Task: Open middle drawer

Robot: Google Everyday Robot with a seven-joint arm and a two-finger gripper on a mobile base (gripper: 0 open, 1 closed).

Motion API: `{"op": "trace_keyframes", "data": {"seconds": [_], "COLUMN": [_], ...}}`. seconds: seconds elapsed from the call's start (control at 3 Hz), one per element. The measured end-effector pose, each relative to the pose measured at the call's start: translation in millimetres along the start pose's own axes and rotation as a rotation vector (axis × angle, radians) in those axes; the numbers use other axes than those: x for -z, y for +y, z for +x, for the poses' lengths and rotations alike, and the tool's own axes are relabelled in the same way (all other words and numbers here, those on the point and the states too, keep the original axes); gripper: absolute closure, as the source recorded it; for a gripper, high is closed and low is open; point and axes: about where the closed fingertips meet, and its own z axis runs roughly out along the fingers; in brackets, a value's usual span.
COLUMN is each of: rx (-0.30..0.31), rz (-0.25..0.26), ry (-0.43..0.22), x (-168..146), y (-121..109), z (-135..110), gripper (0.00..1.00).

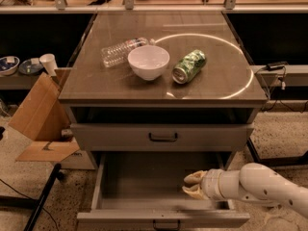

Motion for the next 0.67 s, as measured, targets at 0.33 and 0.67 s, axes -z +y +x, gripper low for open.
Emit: {"op": "trace_keyframes", "data": {"seconds": [0.33, 0.67], "rx": [-0.017, -0.035], "rz": [-0.011, -0.042], "ry": [-0.015, -0.017], "x": [-19, -41], "y": [-9, -6], "z": [12, 29], "gripper": [0.88, 1.0]}}
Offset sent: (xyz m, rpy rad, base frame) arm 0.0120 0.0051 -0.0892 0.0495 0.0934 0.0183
